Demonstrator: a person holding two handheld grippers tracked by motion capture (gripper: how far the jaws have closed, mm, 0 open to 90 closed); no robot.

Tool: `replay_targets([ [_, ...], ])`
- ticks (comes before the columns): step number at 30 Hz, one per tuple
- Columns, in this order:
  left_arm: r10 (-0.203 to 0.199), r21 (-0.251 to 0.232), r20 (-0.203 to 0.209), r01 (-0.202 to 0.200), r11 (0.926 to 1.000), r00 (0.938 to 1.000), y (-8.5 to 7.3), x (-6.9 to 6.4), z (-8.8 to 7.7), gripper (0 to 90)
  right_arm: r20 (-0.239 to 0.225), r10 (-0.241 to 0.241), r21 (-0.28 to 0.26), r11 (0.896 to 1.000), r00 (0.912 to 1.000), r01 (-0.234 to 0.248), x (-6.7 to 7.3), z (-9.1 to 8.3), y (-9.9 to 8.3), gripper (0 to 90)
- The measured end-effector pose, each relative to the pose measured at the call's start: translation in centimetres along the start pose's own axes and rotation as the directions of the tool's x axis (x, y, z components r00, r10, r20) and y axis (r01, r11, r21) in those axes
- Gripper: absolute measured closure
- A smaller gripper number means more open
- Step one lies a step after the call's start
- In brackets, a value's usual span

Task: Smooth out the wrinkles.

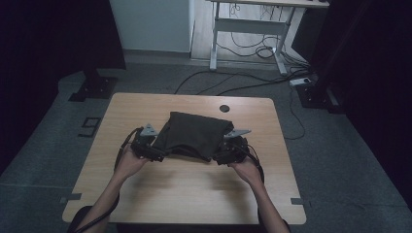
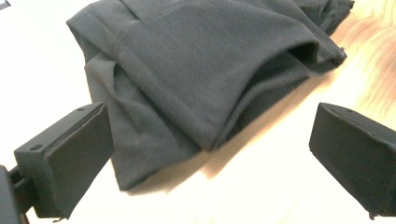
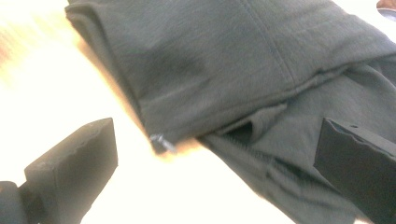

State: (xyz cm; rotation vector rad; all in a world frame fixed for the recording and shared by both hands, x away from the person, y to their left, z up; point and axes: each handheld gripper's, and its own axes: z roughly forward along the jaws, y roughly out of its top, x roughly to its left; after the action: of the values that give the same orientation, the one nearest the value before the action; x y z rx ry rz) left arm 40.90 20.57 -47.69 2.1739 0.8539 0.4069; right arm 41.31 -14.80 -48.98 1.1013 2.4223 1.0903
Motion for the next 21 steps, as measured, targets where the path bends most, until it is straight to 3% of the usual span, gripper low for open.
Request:
replay_targets([
  [7,-0.014,0.002,-0.019,0.014,0.9999,0.9997,-2.9,-0.3,-1.3,0.0,-0.010,0.006,-0.021,1.000,0.9999,-0.006,0.8,-2.3,-2.4,0.0],
  [11,-0.027,0.023,-0.020,0.027,0.9994,0.9994,-5.0,-0.5,-1.3,0.0,0.015,0.011,-0.019,1.000,0.9998,-0.010,0.8,-3.2,-4.5,0.0],
  [17,-0.048,0.084,0.005,0.048,0.9953,0.9988,-8.0,-0.7,-0.5,0.0,0.051,0.044,0.019,0.999,0.9977,-0.045,0.1,-3.2,-7.5,0.0],
  [21,-0.050,0.118,0.006,0.049,0.9918,0.9987,-9.1,-0.9,0.2,0.0,0.073,0.053,0.053,0.997,0.9959,-0.057,-0.5,-2.7,-9.1,0.0],
])
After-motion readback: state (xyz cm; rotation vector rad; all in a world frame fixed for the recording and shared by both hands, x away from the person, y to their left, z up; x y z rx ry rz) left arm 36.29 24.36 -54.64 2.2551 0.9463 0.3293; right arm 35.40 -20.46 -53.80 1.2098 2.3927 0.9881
